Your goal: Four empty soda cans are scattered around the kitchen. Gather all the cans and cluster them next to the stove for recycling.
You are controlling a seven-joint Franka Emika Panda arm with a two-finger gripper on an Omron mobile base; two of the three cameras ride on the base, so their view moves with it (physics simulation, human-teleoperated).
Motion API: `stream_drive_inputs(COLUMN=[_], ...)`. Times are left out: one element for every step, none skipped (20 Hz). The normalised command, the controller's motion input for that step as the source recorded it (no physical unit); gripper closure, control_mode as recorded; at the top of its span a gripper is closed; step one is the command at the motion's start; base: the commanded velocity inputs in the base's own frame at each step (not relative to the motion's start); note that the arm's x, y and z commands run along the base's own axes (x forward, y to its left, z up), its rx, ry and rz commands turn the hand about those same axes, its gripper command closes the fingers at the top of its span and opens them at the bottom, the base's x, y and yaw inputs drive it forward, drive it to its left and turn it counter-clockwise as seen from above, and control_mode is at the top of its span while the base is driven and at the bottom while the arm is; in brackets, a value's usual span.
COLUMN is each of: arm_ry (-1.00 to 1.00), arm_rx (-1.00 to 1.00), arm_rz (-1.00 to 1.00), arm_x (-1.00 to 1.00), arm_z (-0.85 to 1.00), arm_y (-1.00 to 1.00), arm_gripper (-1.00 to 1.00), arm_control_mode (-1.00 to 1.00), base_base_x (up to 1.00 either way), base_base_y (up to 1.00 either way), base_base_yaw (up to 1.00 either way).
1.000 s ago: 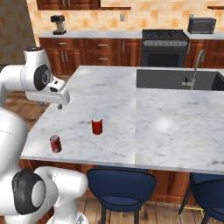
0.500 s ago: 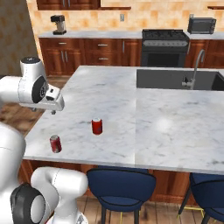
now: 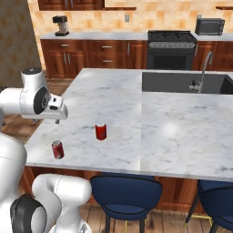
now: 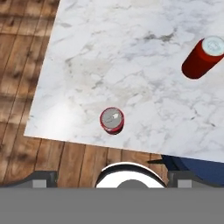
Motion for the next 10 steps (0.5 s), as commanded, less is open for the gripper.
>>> stream_drive_inputs(arm_ry=[0.01,0.0,0.0,0.0,0.0,0.0,0.0,0.0,0.0,0.0], arm_rx=[-0.05,0.0,0.0,0.0,0.0,0.0,0.0,0.0,0.0,0.0], arm_rz=[0.03,0.02,0.03,0.01,0.01,0.01,0.0,0.0,0.0,0.0], arm_x=[0.03,0.0,0.06,0.16,0.2,0.25,0.31,0.25,0.18,0.21], arm_z=[-0.06,-0.05,-0.14,-0.16,-0.28,-0.39,-0.44,-0.53,-0.52,-0.49], arm_y=[0.04,0.08,0.01,0.0,0.0,0.0,0.07,0.1,0.17,0.19], arm_gripper=[-1.0,-1.0,-1.0,-1.0,-1.0,-1.0,-1.0,-1.0,-1.0,-1.0], arm_control_mode=[-1.0,-1.0,-1.0,-1.0,-1.0,-1.0,-1.0,-1.0,-1.0,-1.0], base_base_x=[0.0,0.0,0.0,0.0,0.0,0.0,0.0,0.0,0.0,0.0], base_base_y=[0.0,0.0,0.0,0.0,0.0,0.0,0.0,0.0,0.0,0.0], base_base_yaw=[0.0,0.0,0.0,0.0,0.0,0.0,0.0,0.0,0.0,0.0])
